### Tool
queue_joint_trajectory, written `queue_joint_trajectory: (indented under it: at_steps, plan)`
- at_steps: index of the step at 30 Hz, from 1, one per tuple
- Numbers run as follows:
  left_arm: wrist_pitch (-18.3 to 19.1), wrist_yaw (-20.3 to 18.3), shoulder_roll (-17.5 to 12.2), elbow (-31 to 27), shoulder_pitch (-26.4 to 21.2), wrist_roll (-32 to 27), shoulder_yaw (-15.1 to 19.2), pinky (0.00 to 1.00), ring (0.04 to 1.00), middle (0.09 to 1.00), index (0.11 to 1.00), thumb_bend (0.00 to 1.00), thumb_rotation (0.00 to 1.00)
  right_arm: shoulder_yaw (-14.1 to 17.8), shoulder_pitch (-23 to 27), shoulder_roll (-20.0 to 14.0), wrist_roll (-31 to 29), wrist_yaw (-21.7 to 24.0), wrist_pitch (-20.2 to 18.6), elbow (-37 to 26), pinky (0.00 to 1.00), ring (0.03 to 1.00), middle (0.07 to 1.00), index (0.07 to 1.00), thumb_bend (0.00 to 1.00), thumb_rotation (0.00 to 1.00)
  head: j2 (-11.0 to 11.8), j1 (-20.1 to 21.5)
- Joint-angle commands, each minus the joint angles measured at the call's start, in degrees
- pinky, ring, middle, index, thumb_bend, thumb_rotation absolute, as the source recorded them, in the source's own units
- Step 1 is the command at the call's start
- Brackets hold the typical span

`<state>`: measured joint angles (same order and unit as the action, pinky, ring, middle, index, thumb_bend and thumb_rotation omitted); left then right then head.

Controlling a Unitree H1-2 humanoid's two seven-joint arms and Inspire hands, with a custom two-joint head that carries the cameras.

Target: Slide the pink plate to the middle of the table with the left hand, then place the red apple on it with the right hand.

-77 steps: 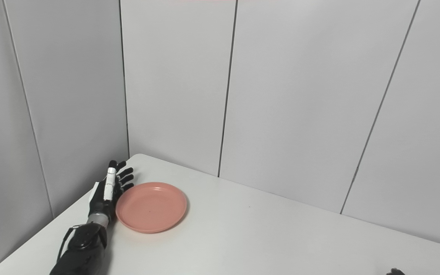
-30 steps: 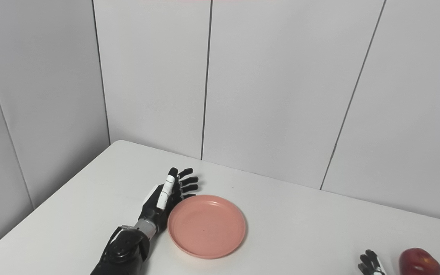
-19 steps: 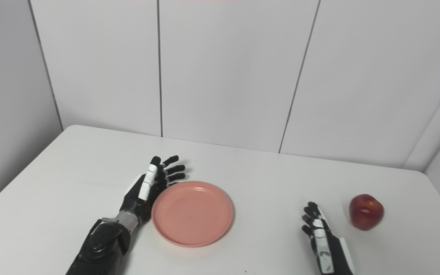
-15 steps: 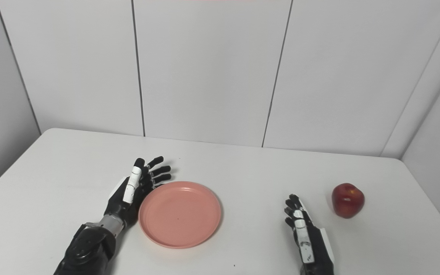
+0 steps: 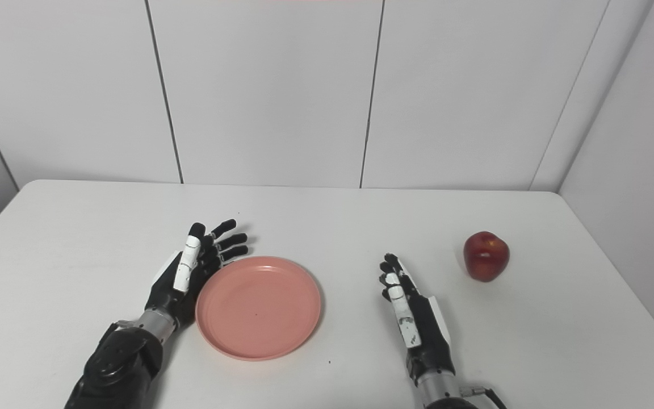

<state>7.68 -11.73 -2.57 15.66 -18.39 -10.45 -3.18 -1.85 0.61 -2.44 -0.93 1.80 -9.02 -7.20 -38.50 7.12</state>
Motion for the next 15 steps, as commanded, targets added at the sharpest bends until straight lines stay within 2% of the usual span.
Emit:
queue_joint_trajectory:
  at_steps: [1, 8, 15]
  plan:
    - [0.8, 0.0, 1.0, -1.2, -0.9, 0.5, -0.6, 0.76, 0.821, 0.829, 0.871, 0.77, 0.99, -0.4, 1.2, 0.2, -0.3, 0.8, -0.8, -1.5, 0.91, 0.923, 0.923, 0.925, 0.89, 1.0, 0.0, 0.0]
    - [2.3, -0.5, 2.2, -2.2, -0.7, 0.3, -1.0, 0.79, 0.83, 0.837, 0.881, 0.76, 1.0, -0.4, 1.4, 0.0, -0.3, 0.8, -1.2, -1.8, 0.91, 0.924, 0.925, 0.924, 0.88, 1.0, -0.4, -0.4]
    - [2.1, -0.9, 2.2, -2.3, 0.1, 0.6, -2.0, 0.8, 0.846, 0.854, 0.891, 0.74, 1.0, -0.4, 1.3, -0.1, -0.4, 1.0, -1.2, -2.0, 0.92, 0.928, 0.925, 0.927, 0.88, 1.0, -0.5, -0.7]
